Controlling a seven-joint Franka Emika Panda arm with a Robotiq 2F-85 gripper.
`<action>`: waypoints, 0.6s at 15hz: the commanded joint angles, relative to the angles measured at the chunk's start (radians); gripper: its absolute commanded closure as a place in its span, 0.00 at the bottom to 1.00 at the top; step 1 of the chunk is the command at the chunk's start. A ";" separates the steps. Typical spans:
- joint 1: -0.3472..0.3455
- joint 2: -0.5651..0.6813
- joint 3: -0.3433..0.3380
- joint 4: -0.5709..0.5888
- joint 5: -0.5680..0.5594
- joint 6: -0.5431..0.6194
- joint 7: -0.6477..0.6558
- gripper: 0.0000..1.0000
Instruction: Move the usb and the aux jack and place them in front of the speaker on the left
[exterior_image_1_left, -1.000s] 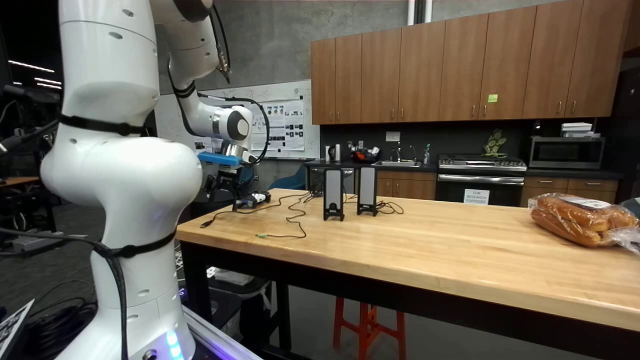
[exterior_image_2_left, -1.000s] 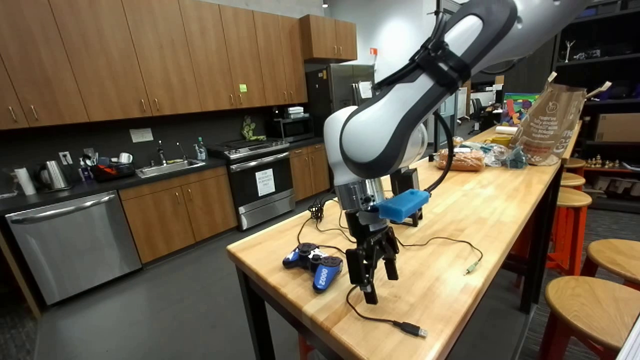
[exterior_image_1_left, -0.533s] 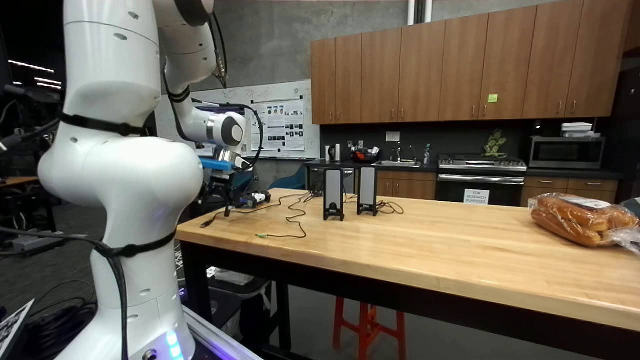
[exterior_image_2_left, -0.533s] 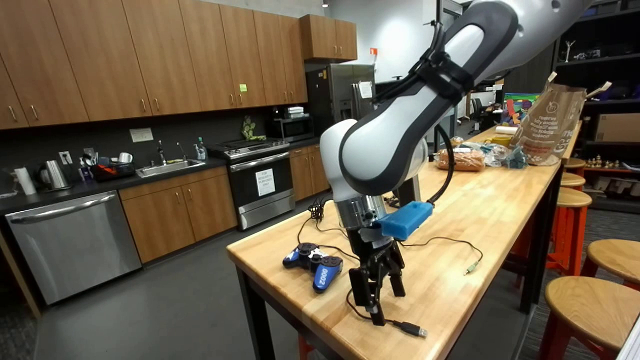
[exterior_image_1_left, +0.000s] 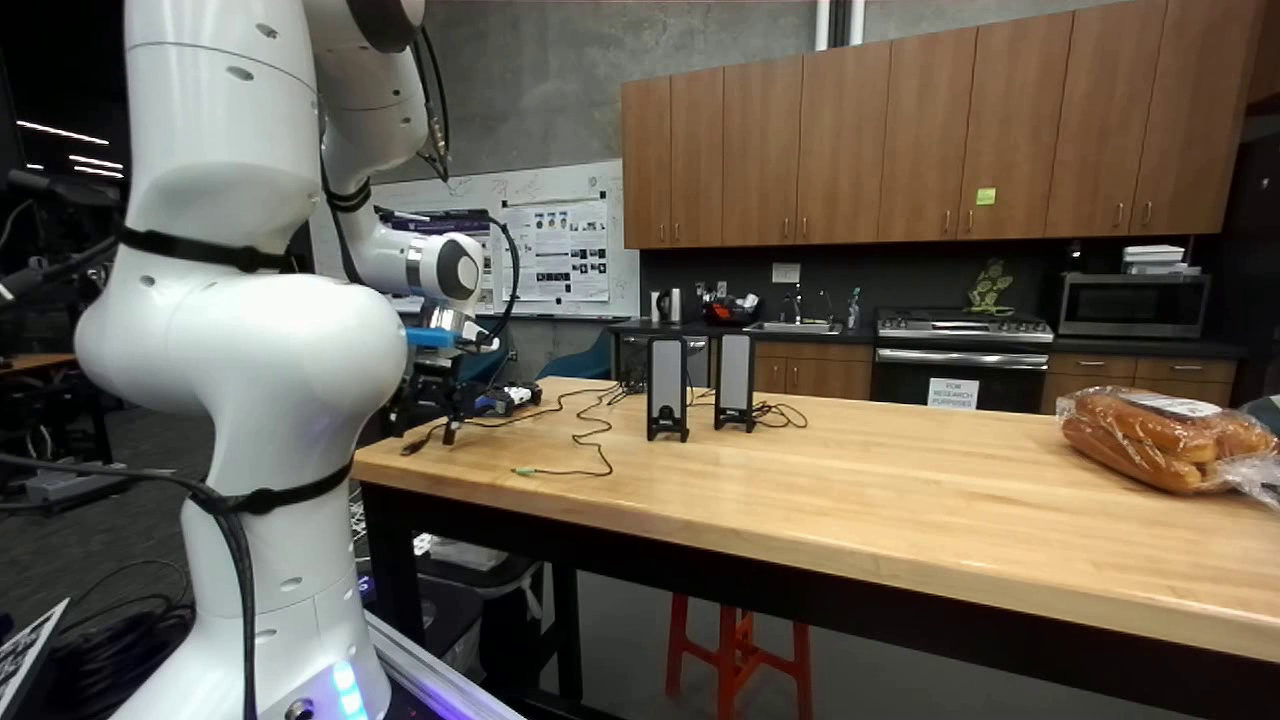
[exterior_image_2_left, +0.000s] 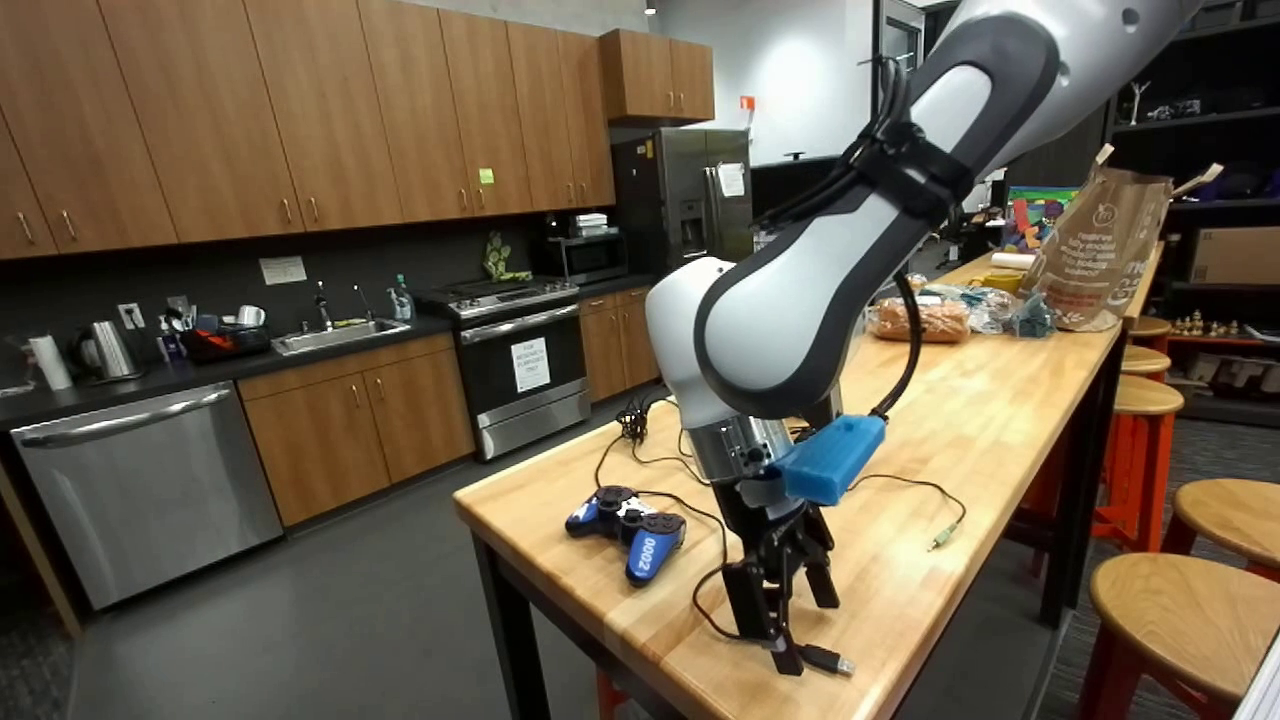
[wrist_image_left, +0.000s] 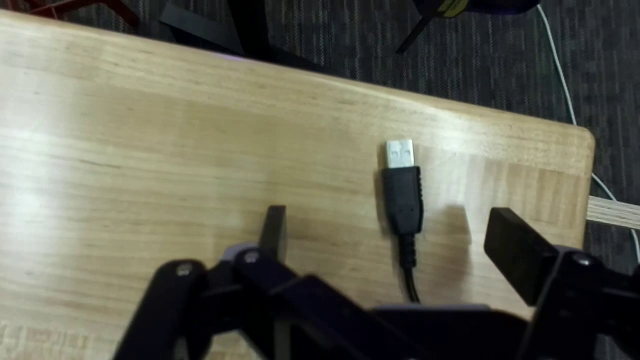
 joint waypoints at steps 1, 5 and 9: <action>0.014 -0.023 0.009 -0.020 -0.016 -0.019 0.031 0.00; 0.024 -0.022 0.019 -0.021 -0.021 -0.027 0.035 0.32; 0.023 -0.037 0.019 -0.019 -0.038 -0.045 0.043 0.62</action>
